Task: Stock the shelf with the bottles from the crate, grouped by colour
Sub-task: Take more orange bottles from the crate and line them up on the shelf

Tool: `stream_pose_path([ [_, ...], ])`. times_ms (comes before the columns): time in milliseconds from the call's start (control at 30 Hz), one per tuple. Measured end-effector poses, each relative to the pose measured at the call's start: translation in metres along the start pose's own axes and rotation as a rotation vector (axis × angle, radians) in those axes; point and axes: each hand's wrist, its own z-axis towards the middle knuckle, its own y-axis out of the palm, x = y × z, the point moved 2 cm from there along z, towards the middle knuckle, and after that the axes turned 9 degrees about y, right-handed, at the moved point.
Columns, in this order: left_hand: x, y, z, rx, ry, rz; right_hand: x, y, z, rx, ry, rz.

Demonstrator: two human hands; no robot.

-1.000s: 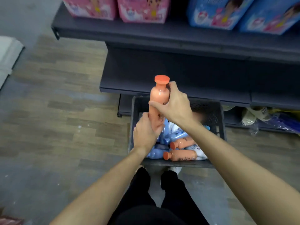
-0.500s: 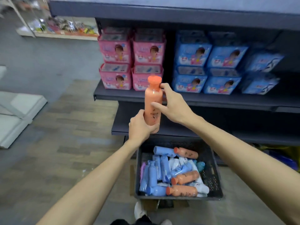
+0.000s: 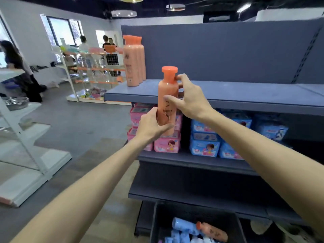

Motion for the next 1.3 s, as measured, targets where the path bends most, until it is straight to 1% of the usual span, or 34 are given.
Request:
stream_pose_path([
  [167,0.003,-0.053,0.037,0.107,0.019,-0.038,-0.048,-0.005,0.043,0.049,-0.084,0.002],
  [333,-0.019,-0.089,0.063,0.168,-0.013,-0.042,-0.078,0.020,0.078,0.081,-0.091,0.011],
  [500,-0.050,-0.118,0.091,0.110,-0.010,0.009,-0.090,0.051,0.115,0.103,-0.011,0.012],
  [667,-0.093,-0.126,0.120,0.052,-0.013,0.073,-0.093,0.091,0.153,0.124,0.046,-0.026],
  [900,-0.148,-0.128,0.155,0.051,-0.026,0.032,-0.095,0.139,0.199,0.150,0.072,-0.117],
  [1033,-0.166,-0.125,0.173,0.014,-0.018,0.026,-0.089,0.151,0.220,0.160,0.123,-0.171],
  [1300,-0.184,-0.118,0.195,-0.005,0.014,0.021,-0.082,0.161,0.242,0.173,0.156,-0.197],
])
